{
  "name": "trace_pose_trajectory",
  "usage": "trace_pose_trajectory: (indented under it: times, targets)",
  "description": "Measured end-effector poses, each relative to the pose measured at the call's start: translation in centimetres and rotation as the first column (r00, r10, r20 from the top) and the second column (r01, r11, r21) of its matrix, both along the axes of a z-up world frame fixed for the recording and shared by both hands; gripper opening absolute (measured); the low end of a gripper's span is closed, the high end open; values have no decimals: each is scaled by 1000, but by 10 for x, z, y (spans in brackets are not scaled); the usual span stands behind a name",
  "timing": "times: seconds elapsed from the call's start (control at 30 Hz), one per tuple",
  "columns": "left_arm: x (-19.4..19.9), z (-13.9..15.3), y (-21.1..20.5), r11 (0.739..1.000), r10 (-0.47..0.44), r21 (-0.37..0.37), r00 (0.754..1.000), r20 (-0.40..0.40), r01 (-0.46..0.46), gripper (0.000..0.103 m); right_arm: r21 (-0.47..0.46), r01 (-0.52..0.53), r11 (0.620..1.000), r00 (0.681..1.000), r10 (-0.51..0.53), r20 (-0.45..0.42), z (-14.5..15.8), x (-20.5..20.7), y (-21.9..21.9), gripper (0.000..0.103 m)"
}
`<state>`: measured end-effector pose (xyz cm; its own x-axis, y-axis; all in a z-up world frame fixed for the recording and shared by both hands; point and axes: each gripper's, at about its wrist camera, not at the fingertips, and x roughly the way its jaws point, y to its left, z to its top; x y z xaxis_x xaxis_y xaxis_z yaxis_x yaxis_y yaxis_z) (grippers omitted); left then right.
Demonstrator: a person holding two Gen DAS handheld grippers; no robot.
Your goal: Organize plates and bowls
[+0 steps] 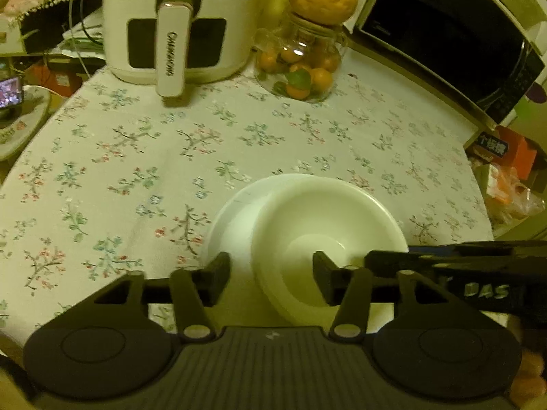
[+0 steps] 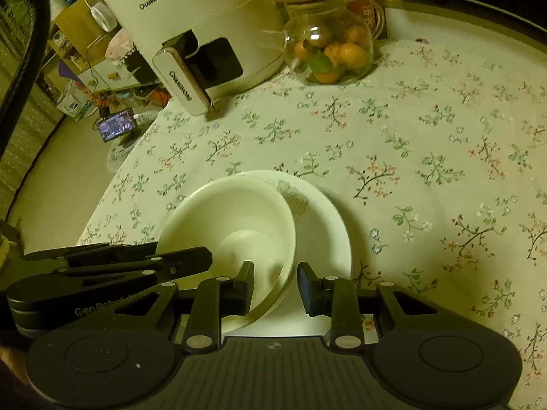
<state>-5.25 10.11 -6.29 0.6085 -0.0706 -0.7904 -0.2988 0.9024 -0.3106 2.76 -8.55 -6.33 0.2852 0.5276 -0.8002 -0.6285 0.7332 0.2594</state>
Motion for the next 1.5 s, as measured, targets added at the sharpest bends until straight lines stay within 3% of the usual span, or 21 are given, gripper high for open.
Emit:
trace_pose_trajectory:
  times: [0.13, 0.23, 0.43, 0.5, 0.7, 0.87, 0.97, 1.07, 1.2, 1.5]
  targets:
    - [-10, 9, 2, 999, 14, 29, 1000, 6, -14, 54, 7, 4, 1000, 997, -5, 73, 12, -5, -2, 39]
    - [-26, 23, -5, 997, -11, 74, 999, 41, 8, 64, -7, 20, 1000, 985, -18, 169, 22, -19, -6, 40]
    - [-62, 48, -20, 990, -47, 138, 996, 79, 35, 84, 19, 80, 997, 970, -82, 229, 26, -62, -29, 52]
    - [-73, 56, -23, 984, -48, 175, 996, 75, 34, 93, 30, 115, 993, 964, -119, 238, 31, -79, -38, 65]
    - [-107, 86, -30, 976, -48, 217, 994, 97, 26, 103, -13, 183, 983, 938, -171, 302, 54, -136, -59, 94]
    - [-123, 105, -34, 980, -31, 197, 991, 129, 5, 102, 53, 257, 965, 929, -262, 262, 68, -153, -67, 100]
    - [-127, 113, -36, 973, -9, 228, 990, 142, -24, 103, 48, 264, 963, 927, -267, 264, 71, -162, -66, 101]
    - [-132, 122, -35, 981, -11, 195, 986, 164, -21, 103, 33, 268, 963, 921, -266, 286, 77, -172, -65, 101]
    - [-137, 131, -40, 976, -21, 215, 983, 184, -19, 103, 43, 270, 962, 911, -270, 312, 86, -184, -66, 101]
    - [-140, 131, -41, 975, -22, 221, 982, 188, -20, 103, 16, 260, 966, 902, -248, 354, 90, -191, -59, 101]
